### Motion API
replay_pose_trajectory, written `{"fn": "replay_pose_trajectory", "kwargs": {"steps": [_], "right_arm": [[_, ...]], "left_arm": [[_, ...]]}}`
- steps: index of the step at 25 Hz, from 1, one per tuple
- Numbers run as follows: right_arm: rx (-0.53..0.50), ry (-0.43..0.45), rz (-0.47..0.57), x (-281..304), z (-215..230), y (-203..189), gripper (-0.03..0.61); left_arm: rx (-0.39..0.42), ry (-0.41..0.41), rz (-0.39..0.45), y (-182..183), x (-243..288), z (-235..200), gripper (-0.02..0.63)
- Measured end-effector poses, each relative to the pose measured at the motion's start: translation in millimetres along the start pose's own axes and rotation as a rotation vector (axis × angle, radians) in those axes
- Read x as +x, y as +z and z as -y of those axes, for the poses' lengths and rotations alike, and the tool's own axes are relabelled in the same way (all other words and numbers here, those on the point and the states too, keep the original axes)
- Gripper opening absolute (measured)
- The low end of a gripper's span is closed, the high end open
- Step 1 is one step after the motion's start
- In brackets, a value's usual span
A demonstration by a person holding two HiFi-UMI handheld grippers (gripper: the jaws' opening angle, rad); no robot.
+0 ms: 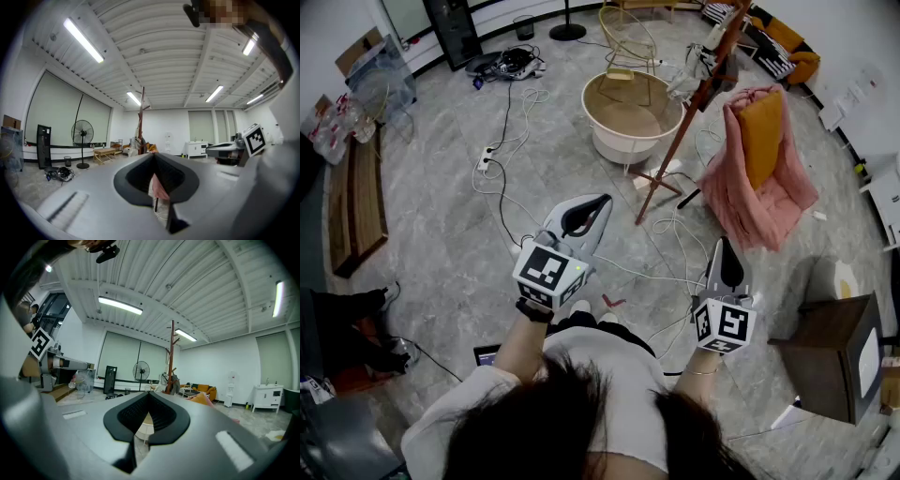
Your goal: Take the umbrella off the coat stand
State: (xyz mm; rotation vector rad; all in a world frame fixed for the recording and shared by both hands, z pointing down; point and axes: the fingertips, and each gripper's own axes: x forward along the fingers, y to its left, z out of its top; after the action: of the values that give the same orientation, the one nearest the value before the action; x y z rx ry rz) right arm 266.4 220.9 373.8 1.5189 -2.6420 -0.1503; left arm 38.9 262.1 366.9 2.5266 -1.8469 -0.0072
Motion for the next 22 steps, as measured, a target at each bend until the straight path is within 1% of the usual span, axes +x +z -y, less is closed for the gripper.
{"fn": "replay_pose_trajectory", "kwargs": {"steps": [7,11,16,19,22], "right_arm": [[0.055,0.014,0.061,-21,7,-2,0.003],[0.059,0.043,0.053,-24,0,-7,0.003],[0.067,0.064,0.045,-19,1,-11,0.003],[0.066,0.064,0.045,-13,3,-10,0.003],[0.064,0.06,0.037,-2,2,-10,0.003]], "left_arm": [[0.011,0.014,-0.001,-2,-7,17,0.058],[0.008,0.011,0.014,3,-10,24,0.06],[-0.013,-0.016,0.04,6,0,28,0.061],[-0.021,-0.018,0.043,6,7,22,0.063],[-0.037,-0.026,0.037,2,18,11,0.087]]}}
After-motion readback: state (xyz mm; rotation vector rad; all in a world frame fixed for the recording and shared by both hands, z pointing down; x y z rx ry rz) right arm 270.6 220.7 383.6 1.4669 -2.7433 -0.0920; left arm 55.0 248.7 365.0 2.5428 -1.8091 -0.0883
